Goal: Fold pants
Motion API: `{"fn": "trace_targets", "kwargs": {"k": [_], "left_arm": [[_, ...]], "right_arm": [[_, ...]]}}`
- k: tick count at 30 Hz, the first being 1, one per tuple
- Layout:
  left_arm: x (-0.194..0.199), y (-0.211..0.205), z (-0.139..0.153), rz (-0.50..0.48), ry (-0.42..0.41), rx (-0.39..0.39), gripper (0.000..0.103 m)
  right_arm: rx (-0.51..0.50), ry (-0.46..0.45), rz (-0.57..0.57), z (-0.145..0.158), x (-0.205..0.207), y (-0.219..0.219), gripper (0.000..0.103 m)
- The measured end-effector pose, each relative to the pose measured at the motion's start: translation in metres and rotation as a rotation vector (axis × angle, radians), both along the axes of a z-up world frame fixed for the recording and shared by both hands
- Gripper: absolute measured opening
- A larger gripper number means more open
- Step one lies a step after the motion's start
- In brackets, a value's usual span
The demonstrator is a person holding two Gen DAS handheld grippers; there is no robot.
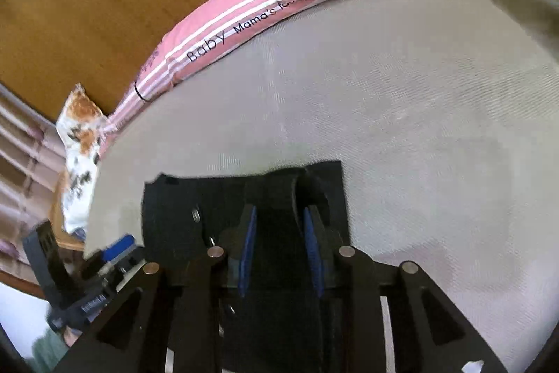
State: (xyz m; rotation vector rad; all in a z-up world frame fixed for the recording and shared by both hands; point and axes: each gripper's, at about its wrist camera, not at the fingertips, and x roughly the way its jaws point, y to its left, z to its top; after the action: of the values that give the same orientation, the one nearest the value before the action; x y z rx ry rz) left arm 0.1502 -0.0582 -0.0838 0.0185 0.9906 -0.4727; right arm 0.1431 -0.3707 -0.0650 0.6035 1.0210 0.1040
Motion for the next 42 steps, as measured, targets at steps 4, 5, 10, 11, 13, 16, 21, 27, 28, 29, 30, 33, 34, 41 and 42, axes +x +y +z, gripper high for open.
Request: {"fn": "trace_targets", "kwargs": {"k": [4,5,10,11,13,16,21,27,28,29,30,33,34,41,42], "left_arm": [[0.007,-0.007,-0.001,-0.011,-0.007,0.006,0.062],[0.010,-0.009,-0.002,-0.013,-0.006,0.004,0.062],[0.016,-0.016,-0.007,-0.015,0.011,0.003,0.062],[0.016,-0.017,-0.008,-0.023,0.008,0.004,0.062],[0.015,-0.022,-0.012,-0.038,0.000,0.033,0.062],[0.018,-0.029,-0.025,-0.060,0.022,0.086,0.063],[0.026,-0.021,-0.032,-0.031,0.060,0.050,0.073],[0.005,-0.017,-0.015,-0.040,0.045,0.056,0.073],[-0.002,-0.018,-0.013,-0.054,0.037,0.066,0.073],[-0.012,-0.018,-0.011,-0.076,0.031,0.074,0.073],[-0.018,-0.018,-0.010,-0.085,0.026,0.082,0.073],[-0.040,-0.016,-0.010,-0.112,0.035,0.087,0.073],[-0.045,-0.016,-0.011,-0.120,0.037,0.088,0.073],[-0.068,-0.020,-0.018,-0.140,0.002,0.157,0.072],[-0.068,-0.020,-0.018,-0.138,0.004,0.157,0.073]], "right_arm": [[0.121,0.015,-0.027,-0.011,0.010,-0.010,0.026],[0.123,0.015,-0.027,-0.011,0.011,-0.010,0.017],[-0.010,-0.020,-0.046,0.003,-0.003,-0.002,0.005],[-0.028,-0.021,-0.049,0.003,-0.004,-0.002,0.005],[-0.081,-0.017,-0.037,-0.001,-0.003,0.002,0.005],[-0.092,0.008,-0.038,-0.014,0.003,0.002,0.005],[-0.104,0.007,-0.022,-0.017,0.002,0.001,0.012],[-0.175,0.018,0.028,-0.010,-0.019,0.009,0.033],[-0.185,0.027,0.036,-0.011,-0.025,0.010,0.034],[-0.194,0.034,0.047,-0.013,-0.032,0.012,0.034],[-0.199,0.042,0.053,-0.015,-0.037,0.013,0.034],[-0.186,0.063,0.055,-0.022,-0.055,0.013,0.036],[-0.184,0.066,0.052,-0.024,-0.061,0.013,0.038],[-0.152,0.065,0.025,-0.029,-0.087,0.005,0.045],[-0.150,0.063,0.024,-0.029,-0.090,0.005,0.045]]}}
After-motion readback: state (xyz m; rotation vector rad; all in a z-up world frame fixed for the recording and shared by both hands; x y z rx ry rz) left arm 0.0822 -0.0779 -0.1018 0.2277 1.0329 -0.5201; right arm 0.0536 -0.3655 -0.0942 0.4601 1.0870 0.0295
